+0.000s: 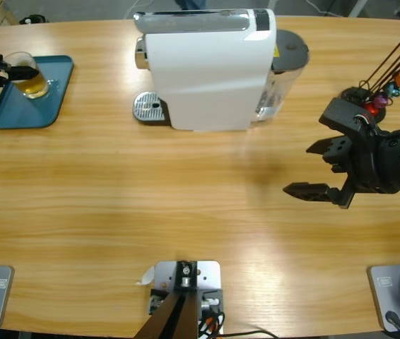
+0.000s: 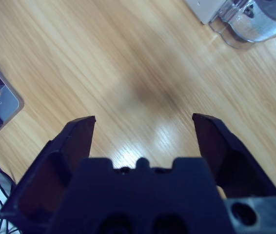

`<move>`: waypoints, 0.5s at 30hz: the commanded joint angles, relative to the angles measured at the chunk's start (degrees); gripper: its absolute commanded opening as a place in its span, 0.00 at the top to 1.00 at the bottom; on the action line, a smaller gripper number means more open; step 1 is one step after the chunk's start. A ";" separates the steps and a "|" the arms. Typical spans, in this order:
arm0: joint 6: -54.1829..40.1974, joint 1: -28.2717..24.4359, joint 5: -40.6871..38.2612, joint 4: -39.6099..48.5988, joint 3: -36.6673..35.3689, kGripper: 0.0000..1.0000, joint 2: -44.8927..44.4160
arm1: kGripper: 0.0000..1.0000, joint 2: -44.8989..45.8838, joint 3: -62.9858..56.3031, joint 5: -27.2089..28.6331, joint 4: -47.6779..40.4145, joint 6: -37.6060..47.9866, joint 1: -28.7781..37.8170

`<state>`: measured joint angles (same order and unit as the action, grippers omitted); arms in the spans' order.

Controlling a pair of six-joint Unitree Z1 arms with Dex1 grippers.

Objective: Pour coffee

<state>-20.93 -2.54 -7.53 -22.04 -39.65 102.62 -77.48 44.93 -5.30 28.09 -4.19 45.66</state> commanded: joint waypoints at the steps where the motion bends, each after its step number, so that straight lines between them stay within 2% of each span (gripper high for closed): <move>1: -0.60 -0.45 0.06 -0.81 2.46 0.04 3.27 | 0.10 -1.04 -0.30 -0.59 0.39 -0.65 0.39; 11: -0.39 -0.45 0.41 -0.64 5.02 0.01 -1.05 | 0.10 -0.14 -0.37 -0.25 0.39 -0.65 0.39; 15: 0.15 0.52 0.80 3.44 6.34 0.01 -8.82 | 0.10 0.58 -0.51 0.64 0.30 -0.65 0.39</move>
<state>-20.93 -2.65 -7.53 -22.48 -36.46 102.53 -77.46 44.94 -5.30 28.09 -4.19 45.66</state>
